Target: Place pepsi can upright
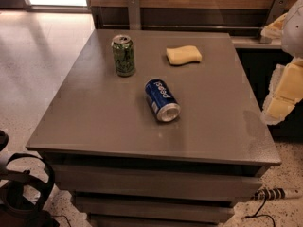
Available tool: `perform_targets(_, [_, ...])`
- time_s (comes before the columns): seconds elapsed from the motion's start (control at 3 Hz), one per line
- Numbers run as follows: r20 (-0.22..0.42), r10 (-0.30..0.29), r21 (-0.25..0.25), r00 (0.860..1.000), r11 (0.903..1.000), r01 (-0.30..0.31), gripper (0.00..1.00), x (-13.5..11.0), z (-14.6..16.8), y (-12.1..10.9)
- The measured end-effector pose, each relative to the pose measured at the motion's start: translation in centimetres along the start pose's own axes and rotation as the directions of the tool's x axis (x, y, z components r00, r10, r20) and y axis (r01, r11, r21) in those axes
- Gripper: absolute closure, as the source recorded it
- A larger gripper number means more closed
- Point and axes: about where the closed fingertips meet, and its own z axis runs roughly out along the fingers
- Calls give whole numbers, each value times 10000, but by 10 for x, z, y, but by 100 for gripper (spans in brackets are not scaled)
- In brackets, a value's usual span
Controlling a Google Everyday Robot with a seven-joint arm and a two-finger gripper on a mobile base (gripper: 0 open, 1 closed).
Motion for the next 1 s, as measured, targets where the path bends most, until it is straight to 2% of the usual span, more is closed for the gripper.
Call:
perform_targets(0.33, [1, 0, 2, 10000, 10000, 0, 0, 0, 0, 0])
perform_targets(0.67, [96, 249, 128, 9996, 9996, -250, 0, -5, -7, -7])
perform_targets(1.0, [453, 884, -67, 9951, 9961, -882, 0, -24, -15, -21])
